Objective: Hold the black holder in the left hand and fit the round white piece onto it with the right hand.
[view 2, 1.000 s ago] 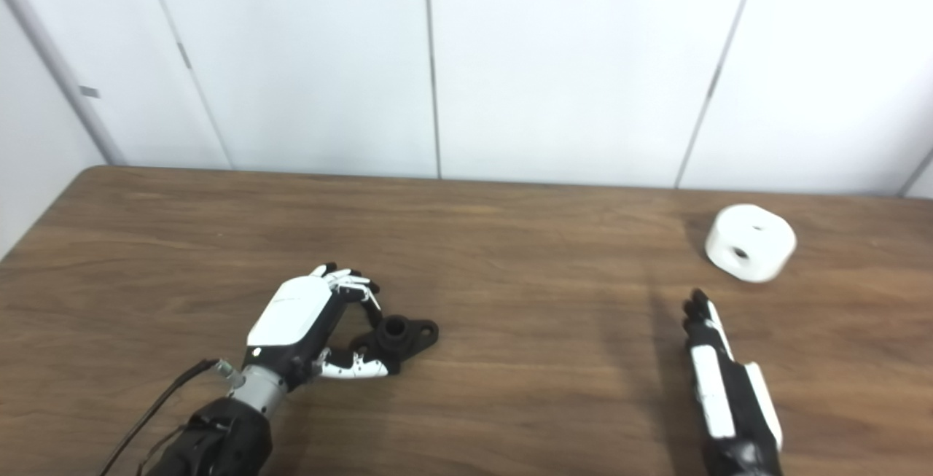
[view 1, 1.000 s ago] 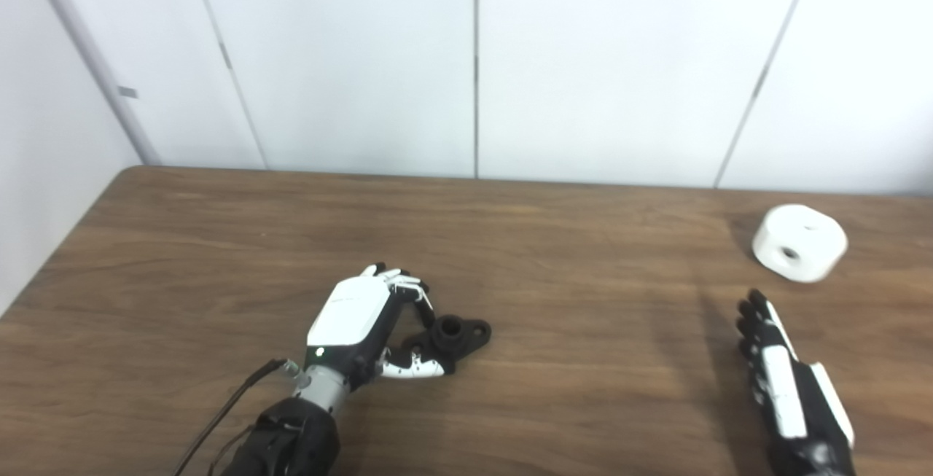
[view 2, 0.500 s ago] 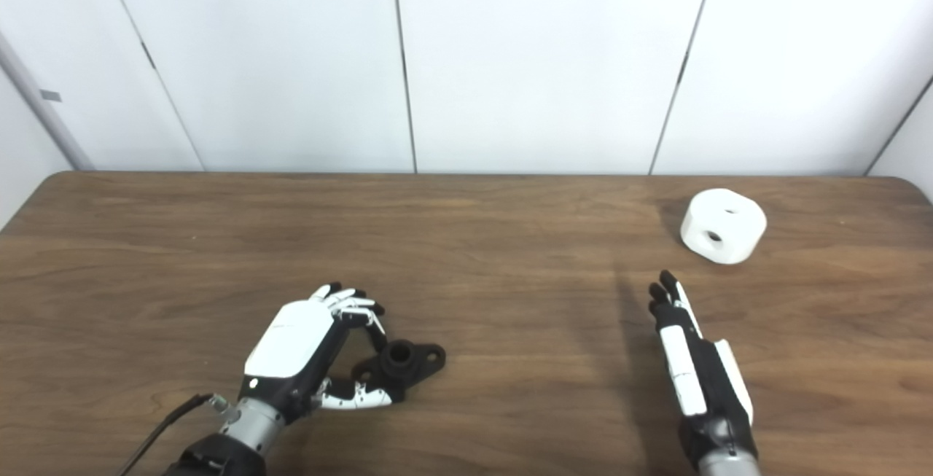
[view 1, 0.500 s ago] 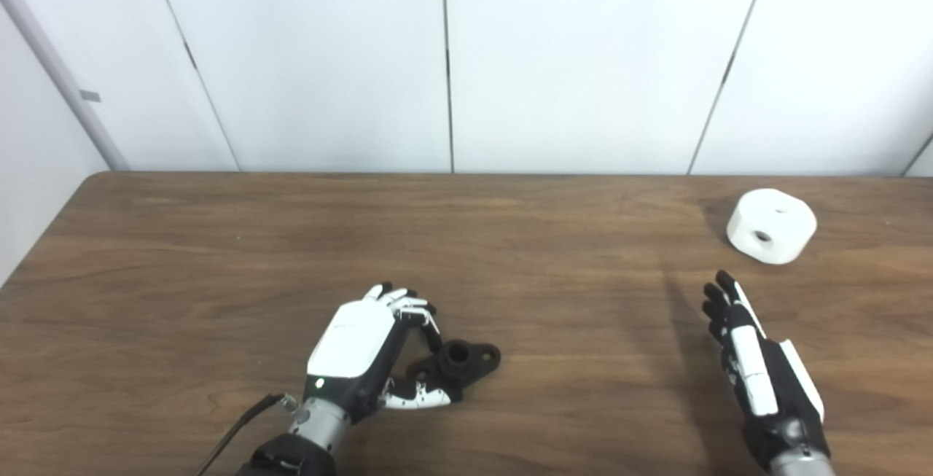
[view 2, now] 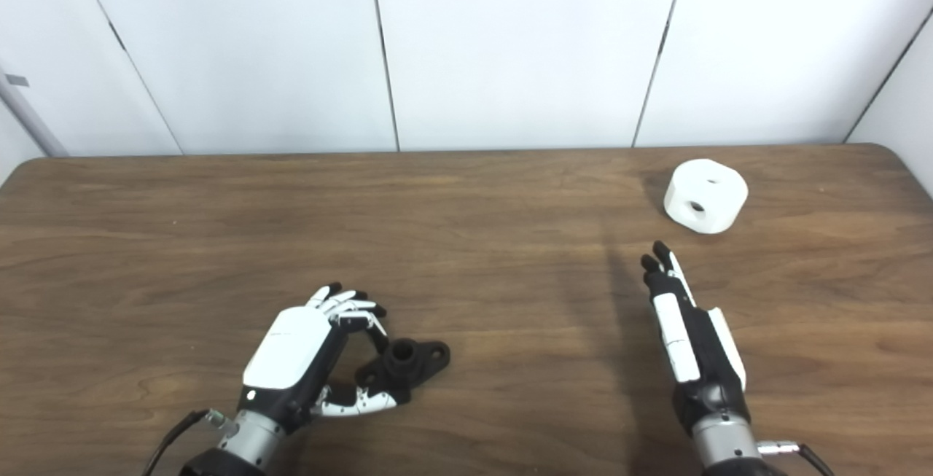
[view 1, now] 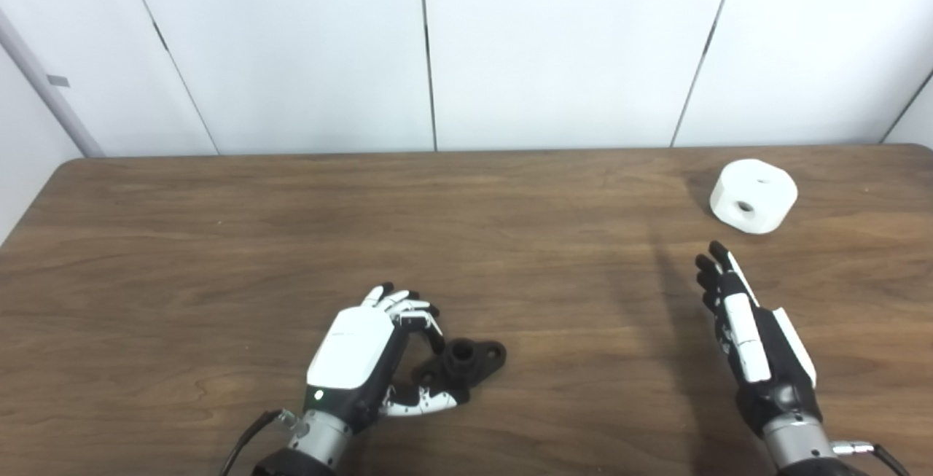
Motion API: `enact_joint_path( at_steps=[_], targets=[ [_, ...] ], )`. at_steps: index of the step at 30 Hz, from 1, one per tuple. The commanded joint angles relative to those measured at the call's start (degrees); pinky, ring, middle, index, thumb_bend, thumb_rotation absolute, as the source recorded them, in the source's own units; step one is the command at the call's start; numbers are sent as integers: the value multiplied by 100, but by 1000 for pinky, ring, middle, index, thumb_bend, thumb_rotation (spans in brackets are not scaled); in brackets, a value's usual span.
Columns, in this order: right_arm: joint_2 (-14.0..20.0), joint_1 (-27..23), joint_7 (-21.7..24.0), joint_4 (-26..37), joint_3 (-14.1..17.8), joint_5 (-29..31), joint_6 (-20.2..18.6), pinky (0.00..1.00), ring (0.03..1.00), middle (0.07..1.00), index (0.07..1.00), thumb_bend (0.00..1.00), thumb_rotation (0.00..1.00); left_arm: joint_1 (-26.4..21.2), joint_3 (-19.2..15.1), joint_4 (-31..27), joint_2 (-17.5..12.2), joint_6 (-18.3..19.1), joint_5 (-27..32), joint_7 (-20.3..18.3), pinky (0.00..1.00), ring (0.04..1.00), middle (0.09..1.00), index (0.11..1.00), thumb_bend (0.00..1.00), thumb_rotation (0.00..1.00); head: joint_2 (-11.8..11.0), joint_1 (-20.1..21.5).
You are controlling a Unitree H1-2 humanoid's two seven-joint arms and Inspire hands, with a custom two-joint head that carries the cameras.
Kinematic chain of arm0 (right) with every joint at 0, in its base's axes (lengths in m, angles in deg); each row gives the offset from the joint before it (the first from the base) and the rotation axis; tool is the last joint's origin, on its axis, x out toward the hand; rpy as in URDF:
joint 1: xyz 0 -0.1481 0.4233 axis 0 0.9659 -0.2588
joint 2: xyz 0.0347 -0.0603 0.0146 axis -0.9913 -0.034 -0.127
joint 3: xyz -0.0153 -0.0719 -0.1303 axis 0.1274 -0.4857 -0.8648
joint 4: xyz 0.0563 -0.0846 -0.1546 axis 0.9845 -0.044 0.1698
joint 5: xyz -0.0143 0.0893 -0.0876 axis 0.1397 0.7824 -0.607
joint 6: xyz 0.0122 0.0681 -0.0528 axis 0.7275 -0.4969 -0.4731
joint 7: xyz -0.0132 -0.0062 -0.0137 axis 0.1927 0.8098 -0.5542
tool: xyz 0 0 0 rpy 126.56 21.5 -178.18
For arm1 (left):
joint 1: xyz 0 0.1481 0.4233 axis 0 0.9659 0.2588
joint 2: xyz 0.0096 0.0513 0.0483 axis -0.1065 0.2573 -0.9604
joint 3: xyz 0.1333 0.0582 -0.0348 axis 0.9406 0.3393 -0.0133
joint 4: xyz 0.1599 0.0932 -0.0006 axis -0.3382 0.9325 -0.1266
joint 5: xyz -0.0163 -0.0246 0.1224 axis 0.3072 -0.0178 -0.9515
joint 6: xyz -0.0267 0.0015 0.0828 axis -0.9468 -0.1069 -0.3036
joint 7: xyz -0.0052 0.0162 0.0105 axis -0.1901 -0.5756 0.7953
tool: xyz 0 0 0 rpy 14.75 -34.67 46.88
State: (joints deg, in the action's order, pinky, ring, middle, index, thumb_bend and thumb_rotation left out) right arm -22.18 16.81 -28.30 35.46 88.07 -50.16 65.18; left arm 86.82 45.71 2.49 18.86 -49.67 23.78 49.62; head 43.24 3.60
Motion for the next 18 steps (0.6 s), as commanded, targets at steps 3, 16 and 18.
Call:
enact_joint_path(
  at_steps=[3, 16, 18],
  targets=[
    [11, -84, -43, 277, 57, -77, 11, 1000, 965, 959, 985, 632, 1000, 44, 49, -153, 77, -174, -36, -39, 966, 869, 766, 488, 519, 45, 32, 61],
    [273, -453, -221, 454, 212, -833, -206, 952, 946, 943, 937, 642, 719, 117, -63, -127, 55, -236, 131, -163, 937, 865, 775, 487, 518, 45, 49, 716],
    [355, -609, -263, 477, 240, -1096, -331, 903, 930, 923, 900, 675, 677, 121, -97, -119, 33, -264, 157, -152, 933, 862, 773, 487, 519, 45, 43, 834]
  ],
)
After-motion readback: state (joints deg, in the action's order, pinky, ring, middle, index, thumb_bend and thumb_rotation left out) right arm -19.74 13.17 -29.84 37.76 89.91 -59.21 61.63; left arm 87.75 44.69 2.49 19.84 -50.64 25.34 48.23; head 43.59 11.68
